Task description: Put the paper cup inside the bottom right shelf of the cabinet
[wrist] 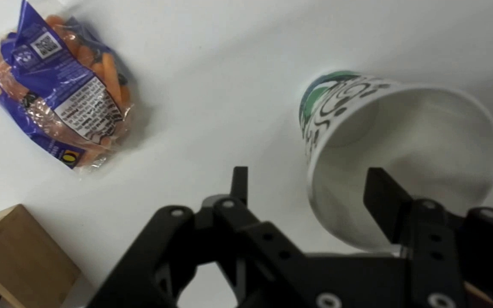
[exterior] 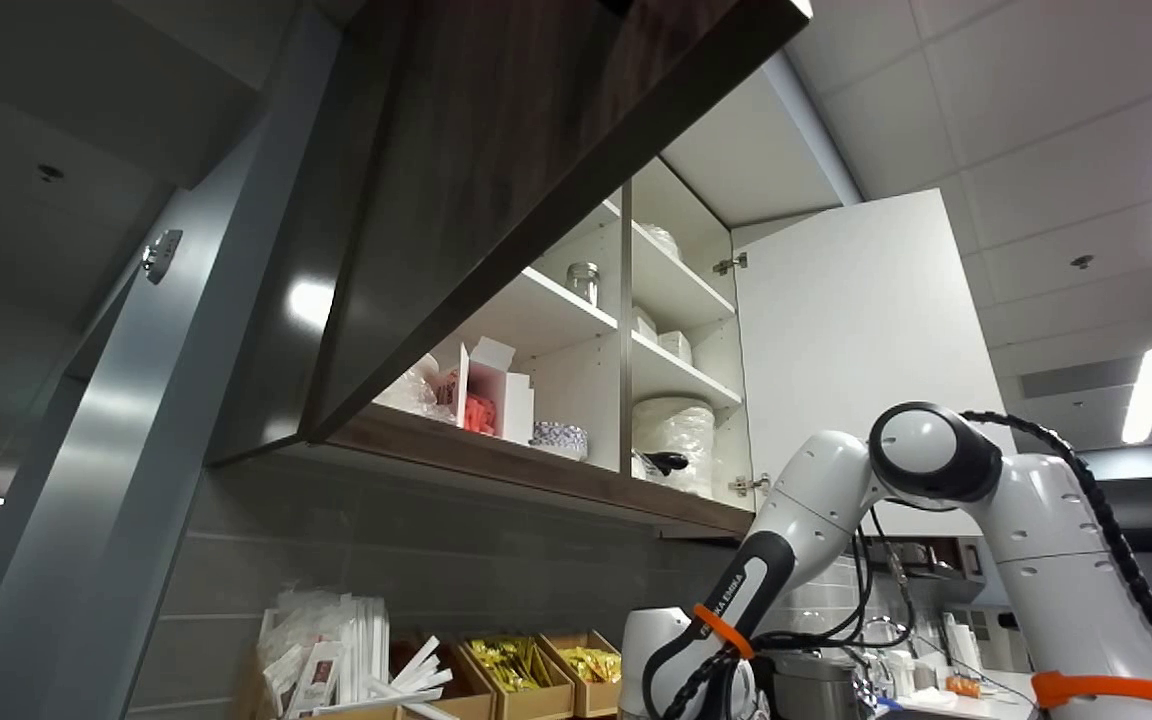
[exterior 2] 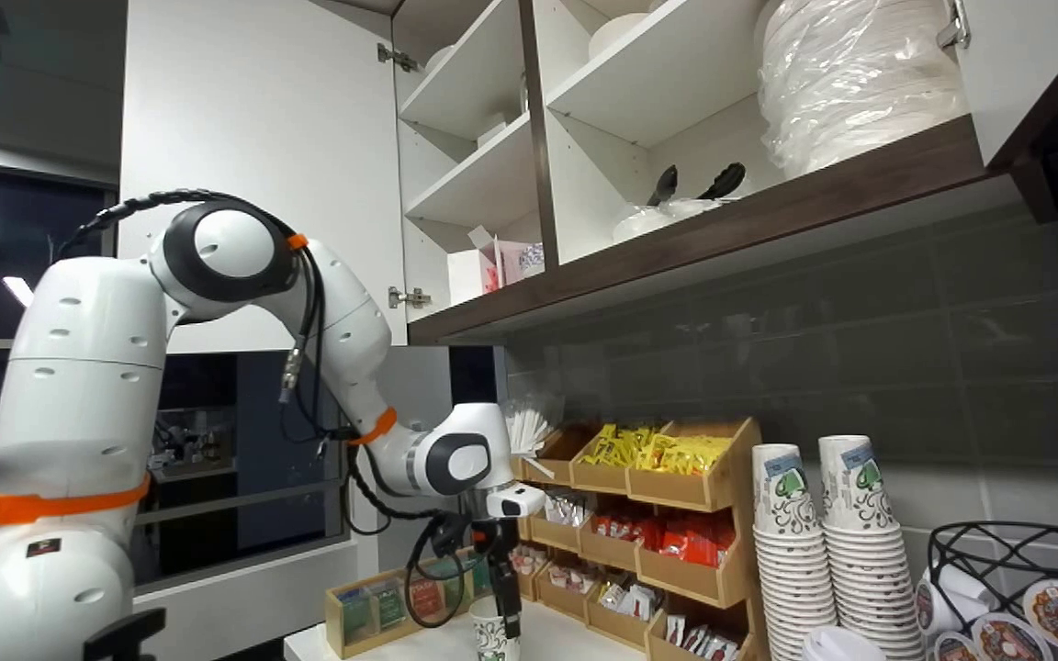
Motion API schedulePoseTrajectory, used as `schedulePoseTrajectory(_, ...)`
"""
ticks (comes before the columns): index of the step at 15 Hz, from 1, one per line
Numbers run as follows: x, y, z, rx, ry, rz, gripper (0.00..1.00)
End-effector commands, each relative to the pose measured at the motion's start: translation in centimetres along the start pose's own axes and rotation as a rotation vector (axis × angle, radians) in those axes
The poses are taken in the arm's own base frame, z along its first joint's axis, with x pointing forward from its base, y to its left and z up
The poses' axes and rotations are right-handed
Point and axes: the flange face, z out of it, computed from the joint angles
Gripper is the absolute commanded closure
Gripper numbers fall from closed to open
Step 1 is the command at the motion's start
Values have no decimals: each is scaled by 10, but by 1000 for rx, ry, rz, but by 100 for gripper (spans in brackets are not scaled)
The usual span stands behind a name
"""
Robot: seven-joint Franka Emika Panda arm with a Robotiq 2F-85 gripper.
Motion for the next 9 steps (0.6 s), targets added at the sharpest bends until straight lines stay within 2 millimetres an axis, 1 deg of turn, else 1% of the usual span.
schedulePoseTrajectory(1, 9, -4, 8, 19, -3, 7, 58)
schedulePoseTrajectory(3, 12, -1, 9, 22, -9, 17, 73)
schedulePoseTrajectory(6, 10, 8, -2, 34, -11, 30, 96)
schedulePoseTrajectory(7, 9, 12, -8, 45, -9, 34, 100)
schedulePoseTrajectory(9, 8, 20, -23, 67, -1, 37, 100)
